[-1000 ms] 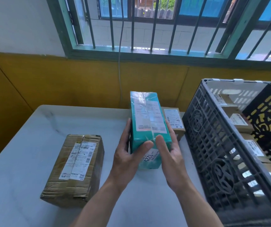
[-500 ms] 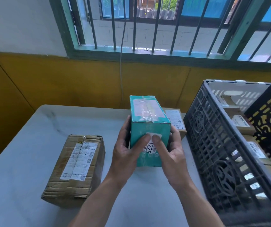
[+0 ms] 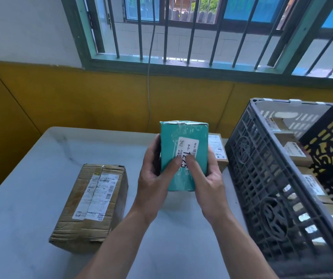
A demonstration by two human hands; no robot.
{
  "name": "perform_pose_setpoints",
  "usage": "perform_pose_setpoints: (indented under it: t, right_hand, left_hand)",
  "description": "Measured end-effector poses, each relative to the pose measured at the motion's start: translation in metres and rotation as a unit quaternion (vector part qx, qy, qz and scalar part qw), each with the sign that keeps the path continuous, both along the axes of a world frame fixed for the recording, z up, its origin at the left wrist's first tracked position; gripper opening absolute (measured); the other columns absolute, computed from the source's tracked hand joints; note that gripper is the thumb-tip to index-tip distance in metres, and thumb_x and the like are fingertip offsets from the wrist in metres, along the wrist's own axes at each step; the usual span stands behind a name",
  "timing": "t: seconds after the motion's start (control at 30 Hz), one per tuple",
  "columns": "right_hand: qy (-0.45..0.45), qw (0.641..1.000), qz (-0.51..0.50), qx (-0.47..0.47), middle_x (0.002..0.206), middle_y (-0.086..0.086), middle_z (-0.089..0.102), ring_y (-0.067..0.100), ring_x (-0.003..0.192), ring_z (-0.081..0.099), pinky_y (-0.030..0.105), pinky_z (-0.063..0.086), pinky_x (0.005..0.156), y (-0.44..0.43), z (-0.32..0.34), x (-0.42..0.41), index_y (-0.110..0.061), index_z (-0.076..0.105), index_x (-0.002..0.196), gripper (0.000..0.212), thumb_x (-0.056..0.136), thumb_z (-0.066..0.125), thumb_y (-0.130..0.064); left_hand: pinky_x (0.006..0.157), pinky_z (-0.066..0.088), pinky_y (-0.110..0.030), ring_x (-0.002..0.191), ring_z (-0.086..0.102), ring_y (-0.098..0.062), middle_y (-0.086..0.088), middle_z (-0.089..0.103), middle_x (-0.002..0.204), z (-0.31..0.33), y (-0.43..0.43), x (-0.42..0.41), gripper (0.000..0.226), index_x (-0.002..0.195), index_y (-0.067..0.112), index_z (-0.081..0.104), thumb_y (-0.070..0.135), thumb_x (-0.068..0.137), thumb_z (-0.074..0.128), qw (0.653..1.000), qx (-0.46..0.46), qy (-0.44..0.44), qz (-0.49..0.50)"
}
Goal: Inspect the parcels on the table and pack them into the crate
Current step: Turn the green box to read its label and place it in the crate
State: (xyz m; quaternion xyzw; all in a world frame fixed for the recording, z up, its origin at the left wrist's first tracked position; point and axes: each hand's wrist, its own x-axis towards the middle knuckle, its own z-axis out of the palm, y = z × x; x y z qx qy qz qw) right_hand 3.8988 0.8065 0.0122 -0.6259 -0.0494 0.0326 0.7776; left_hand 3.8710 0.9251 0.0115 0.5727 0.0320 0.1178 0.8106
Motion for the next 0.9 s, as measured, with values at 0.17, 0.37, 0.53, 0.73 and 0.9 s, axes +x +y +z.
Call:
perform_pose_setpoints:
  t: [0.17, 0.37, 0.53, 0.73, 0.9]
  right_hand:
    - [0.003, 0.999, -0.037, 0.018, 0.122, -0.001, 0.071, 0.020, 0.112, 0.071, 0.036, 0.061, 0.083, 0.007, 0.006, 0.006, -0.030, 0.052, 0.136, 0.056, 0.085, 0.071, -0.041]
    - [0.001, 0.999, -0.036, 0.038, 0.121, -0.001, 0.073, 0.022, 0.112, 0.071, 0.038, 0.061, 0.085, 0.006, 0.011, 0.012, -0.032, 0.055, 0.133, 0.061, 0.078, 0.073, -0.051]
    - [-0.024, 0.999, 0.001, 0.031, 0.128, -0.002, 0.068, 0.019, 0.120, 0.066, 0.029, 0.058, 0.089, 0.002, 0.006, 0.009, -0.031, 0.044, 0.147, 0.061, 0.089, 0.065, -0.030]
    - [-0.050, 0.998, -0.028, 0.030, 0.118, -0.008, 0.071, 0.018, 0.118, 0.067, 0.025, 0.058, 0.086, 0.004, 0.006, 0.004, -0.029, 0.047, 0.139, 0.053, 0.090, 0.067, -0.031]
    - [-0.053, 0.998, 0.000, 0.029, 0.131, -0.003, 0.066, 0.017, 0.124, 0.063, 0.025, 0.057, 0.091, 0.003, 0.006, 0.002, -0.032, 0.039, 0.152, 0.063, 0.093, 0.062, -0.032]
  left_hand:
    - [0.092, 0.059, -0.031, 0.124, 0.064, -0.015, 0.004, 0.067, 0.132, 0.003, -0.004, 0.008, 0.050, 0.133, 0.037, 0.052, 0.031, 0.089, 0.073, 1.000, -0.020, -0.001, 0.017]
    - [0.084, 0.058, -0.022, 0.121, 0.064, -0.008, 0.011, 0.066, 0.134, 0.003, -0.002, 0.013, 0.061, 0.146, 0.039, 0.048, 0.024, 0.089, 0.067, 1.000, -0.008, -0.018, 0.001]
    - [0.087, 0.058, -0.022, 0.123, 0.062, -0.004, 0.015, 0.063, 0.138, 0.002, -0.004, 0.012, 0.065, 0.151, 0.042, 0.042, 0.033, 0.092, 0.068, 1.000, 0.002, -0.019, 0.009]
    - [0.086, 0.058, -0.022, 0.124, 0.062, -0.008, 0.011, 0.064, 0.134, 0.000, -0.006, 0.008, 0.057, 0.146, 0.042, 0.045, 0.035, 0.093, 0.067, 0.999, 0.009, -0.041, 0.025]
    - [0.090, 0.057, -0.024, 0.127, 0.058, -0.007, 0.014, 0.060, 0.138, -0.001, -0.004, 0.008, 0.066, 0.153, 0.043, 0.035, 0.025, 0.096, 0.062, 0.998, 0.033, -0.046, 0.005]
